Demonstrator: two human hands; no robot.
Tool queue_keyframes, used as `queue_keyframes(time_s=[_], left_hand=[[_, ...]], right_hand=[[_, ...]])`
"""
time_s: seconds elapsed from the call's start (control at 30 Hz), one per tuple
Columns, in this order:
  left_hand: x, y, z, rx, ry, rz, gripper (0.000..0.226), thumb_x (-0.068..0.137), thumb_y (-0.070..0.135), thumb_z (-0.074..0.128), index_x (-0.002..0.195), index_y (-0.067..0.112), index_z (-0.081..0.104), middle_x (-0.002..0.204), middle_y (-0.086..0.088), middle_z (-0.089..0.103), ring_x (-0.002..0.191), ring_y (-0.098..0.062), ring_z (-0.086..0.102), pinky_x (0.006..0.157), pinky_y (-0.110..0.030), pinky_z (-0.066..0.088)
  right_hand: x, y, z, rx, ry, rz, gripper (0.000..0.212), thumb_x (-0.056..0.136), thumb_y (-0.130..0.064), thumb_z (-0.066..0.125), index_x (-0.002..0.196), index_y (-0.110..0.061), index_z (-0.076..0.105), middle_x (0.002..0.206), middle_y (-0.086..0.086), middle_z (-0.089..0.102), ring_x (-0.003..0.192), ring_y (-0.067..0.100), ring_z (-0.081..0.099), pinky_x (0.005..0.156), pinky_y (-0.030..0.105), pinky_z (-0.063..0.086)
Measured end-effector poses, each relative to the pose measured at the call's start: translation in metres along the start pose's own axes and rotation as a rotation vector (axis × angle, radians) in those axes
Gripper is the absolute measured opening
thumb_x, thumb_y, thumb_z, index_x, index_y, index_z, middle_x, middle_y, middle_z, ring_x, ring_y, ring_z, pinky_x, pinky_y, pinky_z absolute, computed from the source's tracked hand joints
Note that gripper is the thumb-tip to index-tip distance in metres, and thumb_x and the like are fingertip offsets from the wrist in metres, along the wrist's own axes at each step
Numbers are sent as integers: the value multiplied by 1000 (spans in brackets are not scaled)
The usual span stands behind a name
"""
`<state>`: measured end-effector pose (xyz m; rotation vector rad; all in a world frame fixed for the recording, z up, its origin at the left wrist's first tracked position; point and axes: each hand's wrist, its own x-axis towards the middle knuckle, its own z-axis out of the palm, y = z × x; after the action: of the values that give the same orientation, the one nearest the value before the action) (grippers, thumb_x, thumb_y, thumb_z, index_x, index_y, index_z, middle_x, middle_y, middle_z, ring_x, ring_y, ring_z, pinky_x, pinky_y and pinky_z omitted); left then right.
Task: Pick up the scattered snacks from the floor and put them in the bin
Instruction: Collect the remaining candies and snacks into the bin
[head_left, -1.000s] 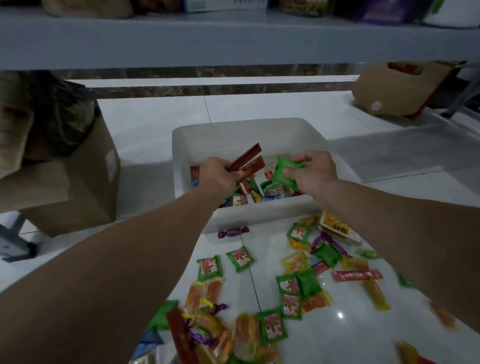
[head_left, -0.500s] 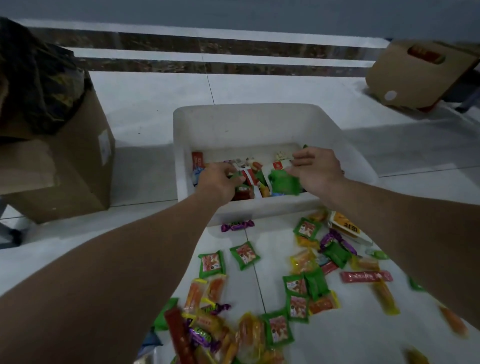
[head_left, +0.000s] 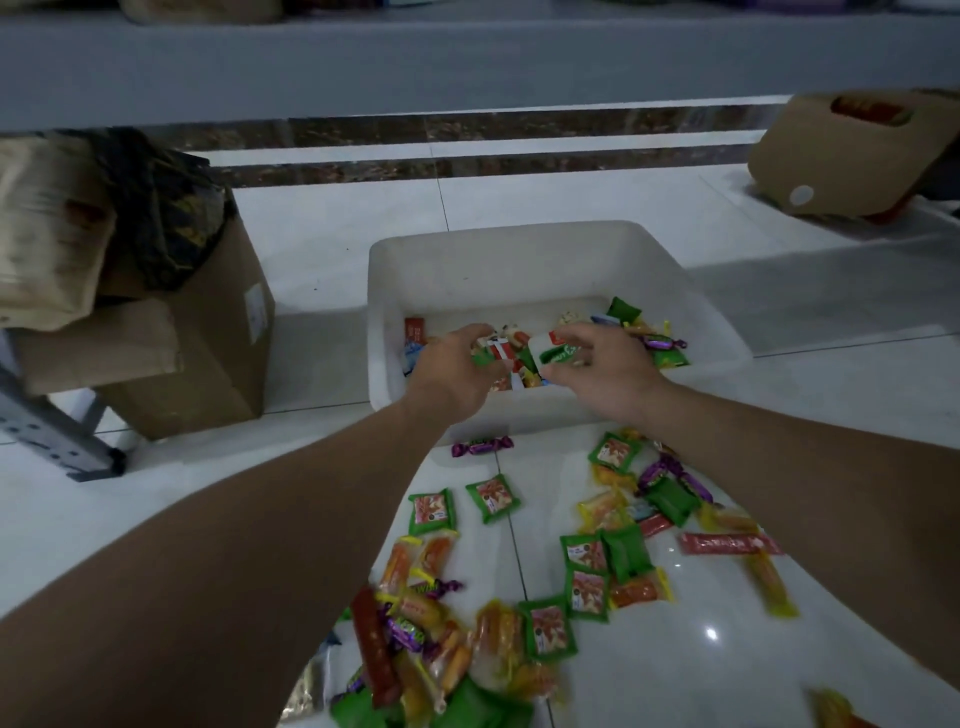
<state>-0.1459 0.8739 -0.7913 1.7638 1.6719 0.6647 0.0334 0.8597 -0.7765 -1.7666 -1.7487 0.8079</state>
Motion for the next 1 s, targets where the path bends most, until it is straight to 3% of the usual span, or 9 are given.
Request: queue_keyframes(time_s=[0.07, 0.13, 0.3, 0.37, 0.5, 0.63, 1.0], left_hand=[[-13, 6, 2, 15, -1, 7, 53, 87, 34, 67, 136, 23, 50, 133, -3, 57, 118, -21, 55, 95, -24, 42], [-26, 14, 8, 20, -7, 20, 56, 85, 38, 69, 135, 25, 51, 132, -2, 58, 117, -21, 57, 100, -33, 46], [-61, 29, 37, 90, -38, 57, 48, 87, 34, 68, 132, 23, 54, 124, -3, 61, 110, -23, 59, 84, -24, 45], [-73, 27, 51, 63, -41, 52, 51, 84, 32, 71, 131, 21, 55, 120, -1, 62, 109, -22, 59, 91, -30, 47], [-95, 21, 74, 99, -127, 15, 59, 84, 37, 69, 138, 23, 48, 134, 0, 53, 119, -20, 53, 104, -36, 42], [-109, 11, 91, 191, -206, 32, 61, 87, 39, 65, 141, 23, 43, 148, -2, 41, 134, -21, 39, 109, -31, 31], [-125, -19, 141, 278, -400, 16, 77, 77, 41, 76, 144, 29, 39, 148, 2, 42, 135, -19, 36, 110, -33, 32]], right_hand=[[-12, -3, -4, 0, -10, -36, 54, 85, -30, 71, 135, -21, 53, 137, 0, 53, 123, 18, 51, 103, 33, 43], [-24, -2, -8, 26, -12, -70, 52, 85, -29, 71, 134, -21, 54, 137, -1, 53, 123, 18, 51, 104, 34, 42], [-57, 22, -11, 15, -31, -52, 53, 87, -29, 69, 136, -20, 52, 136, 0, 53, 120, 18, 52, 100, 32, 43], [-69, 38, -11, 21, -54, -38, 53, 87, -27, 69, 136, -18, 52, 135, 2, 54, 120, 19, 52, 98, 29, 43], [-88, 72, -15, -7, -104, 34, 54, 87, -26, 69, 138, -17, 50, 138, 2, 53, 121, 19, 52, 94, 30, 47], [-98, 102, -19, -70, -118, 59, 46, 85, -28, 70, 129, -22, 58, 134, 2, 56, 116, 20, 55, 94, 28, 46], [-95, 130, -6, -87, -144, 131, 48, 84, -25, 72, 129, -24, 59, 131, 7, 57, 113, 26, 57, 90, 32, 49]])
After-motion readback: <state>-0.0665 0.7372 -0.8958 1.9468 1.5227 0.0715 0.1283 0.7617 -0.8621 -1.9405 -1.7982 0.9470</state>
